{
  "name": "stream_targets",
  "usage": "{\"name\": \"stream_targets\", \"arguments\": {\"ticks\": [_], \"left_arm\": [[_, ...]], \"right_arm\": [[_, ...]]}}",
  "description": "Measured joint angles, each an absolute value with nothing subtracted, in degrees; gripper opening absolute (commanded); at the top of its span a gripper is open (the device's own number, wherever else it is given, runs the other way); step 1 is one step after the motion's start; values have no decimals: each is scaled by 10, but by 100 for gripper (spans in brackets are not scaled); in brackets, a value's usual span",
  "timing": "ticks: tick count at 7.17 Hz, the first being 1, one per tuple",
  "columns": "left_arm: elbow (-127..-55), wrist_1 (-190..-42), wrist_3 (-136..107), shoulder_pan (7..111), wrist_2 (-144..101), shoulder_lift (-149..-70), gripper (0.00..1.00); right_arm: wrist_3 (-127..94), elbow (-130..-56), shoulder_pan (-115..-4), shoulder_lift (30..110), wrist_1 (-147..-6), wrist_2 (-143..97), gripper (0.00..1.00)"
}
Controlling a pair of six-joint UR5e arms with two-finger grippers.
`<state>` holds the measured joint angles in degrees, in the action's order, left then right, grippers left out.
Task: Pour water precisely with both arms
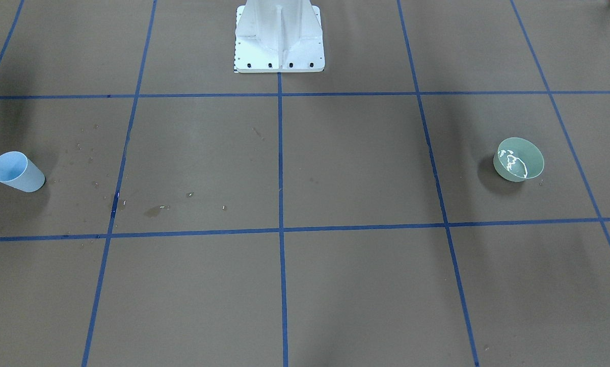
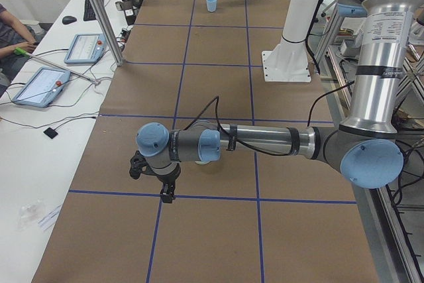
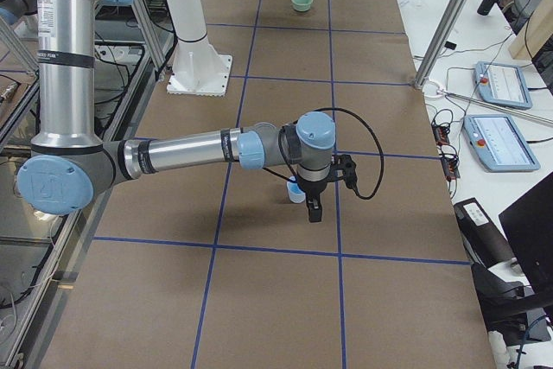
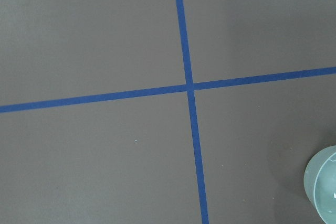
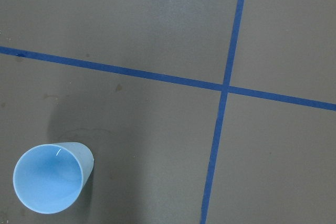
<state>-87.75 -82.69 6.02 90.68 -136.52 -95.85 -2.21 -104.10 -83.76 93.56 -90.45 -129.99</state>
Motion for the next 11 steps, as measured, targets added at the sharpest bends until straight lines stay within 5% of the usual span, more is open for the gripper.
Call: {"name": "stream_targets", "arguments": {"ticks": [11], "left_arm": [[-1007,-814,59,909,-1363,-862,99]], "right_arm": [[-28,-1035,-838,933,-904,-1316,99]]}}
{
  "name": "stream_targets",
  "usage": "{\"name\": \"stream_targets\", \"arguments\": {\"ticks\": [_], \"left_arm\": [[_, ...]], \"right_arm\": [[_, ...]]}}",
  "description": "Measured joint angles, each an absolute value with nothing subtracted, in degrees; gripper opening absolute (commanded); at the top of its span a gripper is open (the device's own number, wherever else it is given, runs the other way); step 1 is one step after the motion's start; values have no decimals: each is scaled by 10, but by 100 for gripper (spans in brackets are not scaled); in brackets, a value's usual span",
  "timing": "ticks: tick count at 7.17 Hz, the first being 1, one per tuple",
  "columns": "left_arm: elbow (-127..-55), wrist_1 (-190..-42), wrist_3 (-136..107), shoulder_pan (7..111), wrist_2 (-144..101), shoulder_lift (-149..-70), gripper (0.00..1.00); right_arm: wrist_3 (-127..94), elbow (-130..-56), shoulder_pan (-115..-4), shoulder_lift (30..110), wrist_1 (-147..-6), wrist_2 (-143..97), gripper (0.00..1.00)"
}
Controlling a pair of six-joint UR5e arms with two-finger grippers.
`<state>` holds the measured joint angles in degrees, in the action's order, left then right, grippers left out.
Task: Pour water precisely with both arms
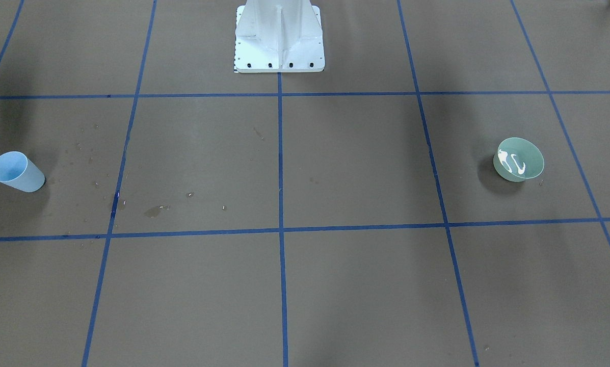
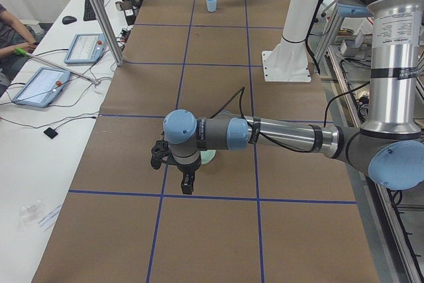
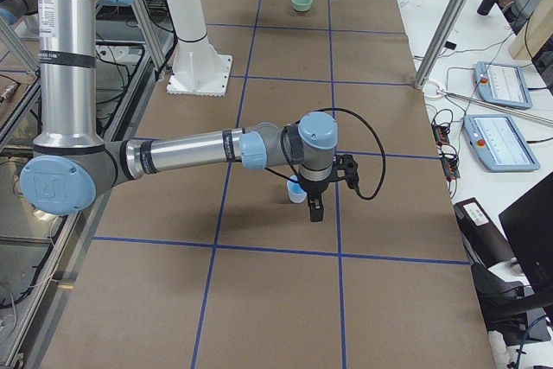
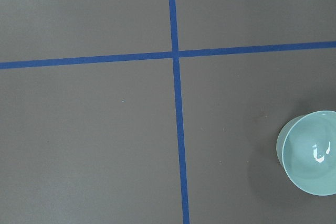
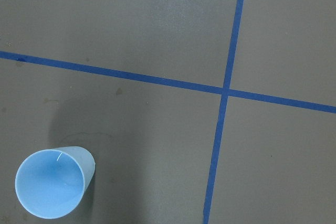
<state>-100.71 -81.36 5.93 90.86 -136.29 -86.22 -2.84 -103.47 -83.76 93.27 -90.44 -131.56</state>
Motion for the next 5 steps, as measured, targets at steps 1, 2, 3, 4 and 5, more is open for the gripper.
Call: {"name": "stream_targets", "arguments": {"ticks": [1,2,3,4,5], "left_arm": [[-1007,-814,59,908,-1364,-860,99],[-1008,-813,57,908,-1366,-860,99],[-1009,-813,56,908,-1367,-862,99],[-1009,-813,55,907,-1367,-864,99],[-1010,-813,55,907,-1366,-865,99]], "right_arm": [[-28,-1035,-838,936,-904,-1315,100],[-28,-1035,-838,937,-904,-1315,100],[-29,-1036,-838,937,-904,-1314,100],[-30,-1036,-838,936,-904,-1314,100],[-31,-1036,-838,936,-904,-1314,100]]}}
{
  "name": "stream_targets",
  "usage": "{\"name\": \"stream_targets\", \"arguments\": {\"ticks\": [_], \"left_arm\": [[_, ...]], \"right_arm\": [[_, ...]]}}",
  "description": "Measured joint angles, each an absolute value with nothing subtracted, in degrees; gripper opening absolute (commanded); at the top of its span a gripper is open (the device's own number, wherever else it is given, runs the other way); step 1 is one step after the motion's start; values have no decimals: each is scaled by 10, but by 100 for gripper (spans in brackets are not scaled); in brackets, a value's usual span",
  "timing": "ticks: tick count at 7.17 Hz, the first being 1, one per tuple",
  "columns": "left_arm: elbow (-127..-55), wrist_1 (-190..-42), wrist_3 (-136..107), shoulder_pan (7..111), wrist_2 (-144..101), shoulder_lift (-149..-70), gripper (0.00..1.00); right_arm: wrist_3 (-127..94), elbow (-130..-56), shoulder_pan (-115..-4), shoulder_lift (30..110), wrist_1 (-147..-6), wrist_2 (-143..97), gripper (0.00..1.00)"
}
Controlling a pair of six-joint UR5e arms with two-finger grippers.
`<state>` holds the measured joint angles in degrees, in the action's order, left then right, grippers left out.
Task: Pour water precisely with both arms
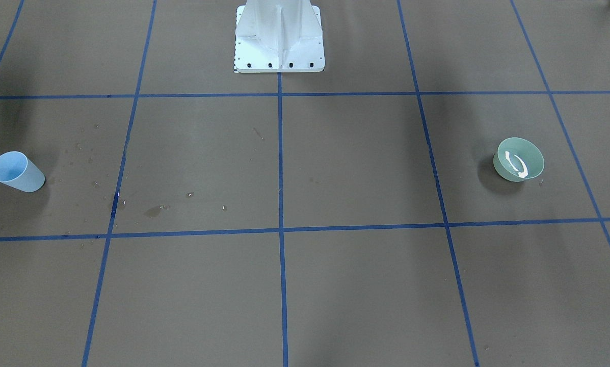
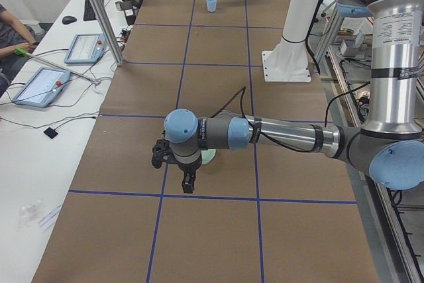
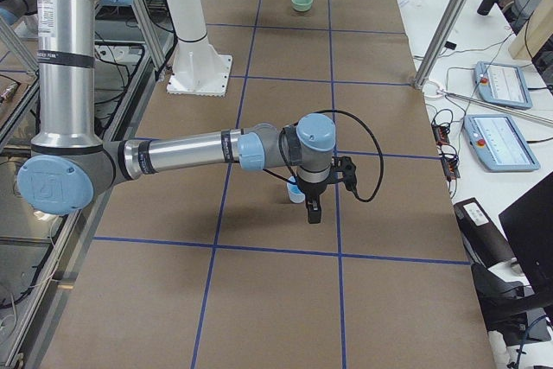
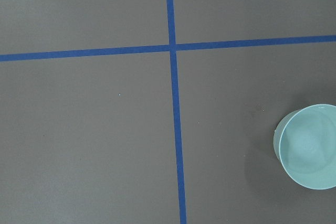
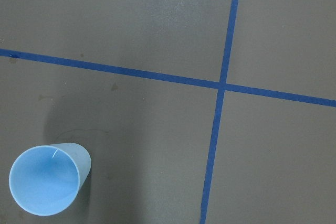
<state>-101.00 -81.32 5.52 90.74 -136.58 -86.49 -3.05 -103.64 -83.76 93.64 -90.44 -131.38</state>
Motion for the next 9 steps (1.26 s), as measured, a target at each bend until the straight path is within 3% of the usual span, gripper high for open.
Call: {"name": "stream_targets", "arguments": {"ticks": [9], "left_arm": [[-1018,-813,56,907,-1362,-867,99]], "right_arm": [[-31,-1036,-838,937,-904,-1314,100]]}}
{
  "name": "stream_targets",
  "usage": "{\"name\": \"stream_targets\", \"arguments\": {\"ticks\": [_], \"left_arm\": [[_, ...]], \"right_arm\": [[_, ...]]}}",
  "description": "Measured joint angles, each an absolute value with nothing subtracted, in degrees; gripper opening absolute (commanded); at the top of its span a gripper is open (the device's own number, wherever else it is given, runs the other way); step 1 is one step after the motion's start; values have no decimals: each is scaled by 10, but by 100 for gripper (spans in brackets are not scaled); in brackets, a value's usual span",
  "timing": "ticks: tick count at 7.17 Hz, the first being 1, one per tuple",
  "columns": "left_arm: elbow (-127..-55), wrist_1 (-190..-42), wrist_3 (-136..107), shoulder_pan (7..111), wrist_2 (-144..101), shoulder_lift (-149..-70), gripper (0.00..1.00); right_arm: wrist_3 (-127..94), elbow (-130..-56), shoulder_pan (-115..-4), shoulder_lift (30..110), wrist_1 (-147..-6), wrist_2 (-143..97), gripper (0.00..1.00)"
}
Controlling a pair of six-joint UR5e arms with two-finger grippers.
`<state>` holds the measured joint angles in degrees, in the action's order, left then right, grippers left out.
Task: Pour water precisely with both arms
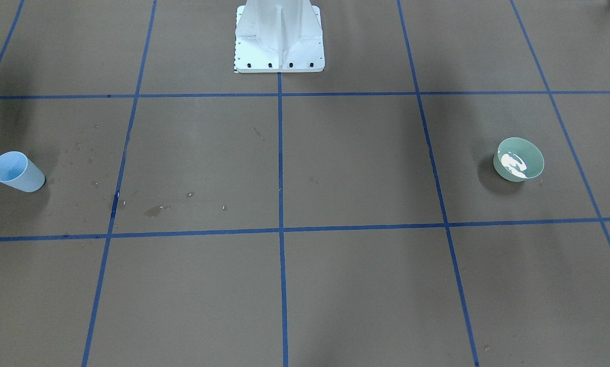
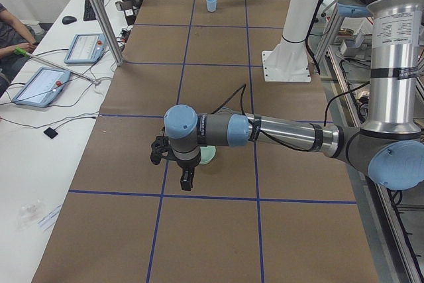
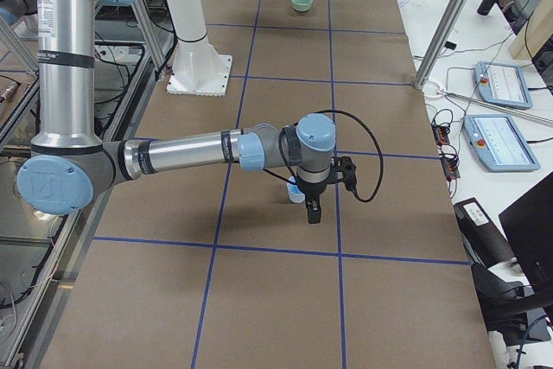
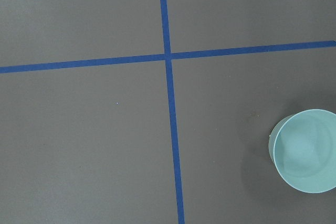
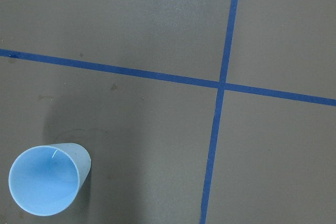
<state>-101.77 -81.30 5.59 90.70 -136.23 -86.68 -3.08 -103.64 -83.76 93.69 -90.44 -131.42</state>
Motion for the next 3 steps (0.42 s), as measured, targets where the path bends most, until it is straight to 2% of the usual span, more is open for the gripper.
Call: {"name": "stream_targets", "arguments": {"ticks": [3], "left_arm": [[-1019,-814,56,907,-1363,-866,99]], "right_arm": [[-31,-1037,-838,937,-904,-1309,100]]}}
